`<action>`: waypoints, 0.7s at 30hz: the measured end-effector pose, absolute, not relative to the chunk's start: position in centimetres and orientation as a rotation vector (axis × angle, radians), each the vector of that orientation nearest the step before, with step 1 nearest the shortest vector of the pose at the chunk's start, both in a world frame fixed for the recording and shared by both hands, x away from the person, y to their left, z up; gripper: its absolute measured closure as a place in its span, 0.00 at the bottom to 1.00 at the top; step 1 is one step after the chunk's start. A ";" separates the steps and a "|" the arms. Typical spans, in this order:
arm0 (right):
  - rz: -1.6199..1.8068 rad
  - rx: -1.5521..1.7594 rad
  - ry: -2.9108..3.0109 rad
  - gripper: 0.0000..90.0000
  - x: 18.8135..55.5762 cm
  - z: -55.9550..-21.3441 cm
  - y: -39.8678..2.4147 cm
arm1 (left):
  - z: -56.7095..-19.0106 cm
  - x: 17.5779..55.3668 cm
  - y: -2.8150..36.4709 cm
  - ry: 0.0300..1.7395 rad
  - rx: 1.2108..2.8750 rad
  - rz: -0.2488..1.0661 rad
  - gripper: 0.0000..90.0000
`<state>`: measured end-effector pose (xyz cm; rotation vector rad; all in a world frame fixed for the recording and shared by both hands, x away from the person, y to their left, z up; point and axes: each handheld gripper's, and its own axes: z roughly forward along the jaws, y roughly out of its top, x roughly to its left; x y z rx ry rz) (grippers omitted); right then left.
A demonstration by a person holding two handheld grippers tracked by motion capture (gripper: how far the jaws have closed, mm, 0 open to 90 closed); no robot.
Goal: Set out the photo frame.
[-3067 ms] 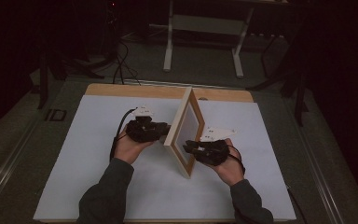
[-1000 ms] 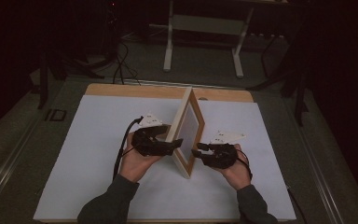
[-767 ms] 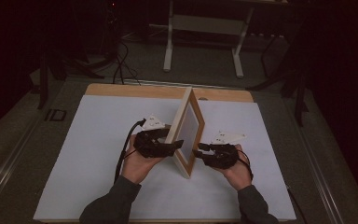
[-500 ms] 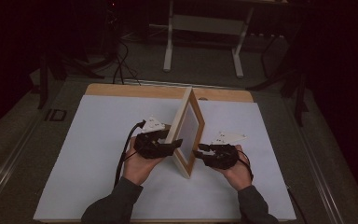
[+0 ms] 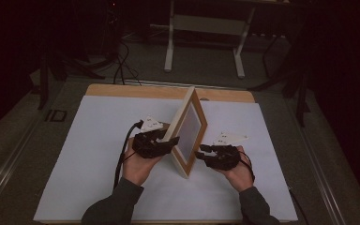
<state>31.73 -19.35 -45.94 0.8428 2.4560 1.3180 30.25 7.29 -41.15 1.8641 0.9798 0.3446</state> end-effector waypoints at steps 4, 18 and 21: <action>1.318 0.845 2.455 0.69 31.7 -45.9 -19.4 | -41.2 30.4 7.6 0.988 1.859 0.352 0.63; 1.320 0.853 2.444 0.69 31.8 -45.8 -19.7 | -41.1 31.7 9.7 1.011 1.828 0.320 0.76; 1.320 0.855 2.440 0.68 31.9 -45.8 -19.8 | -41.1 32.1 10.0 0.989 1.838 0.308 0.76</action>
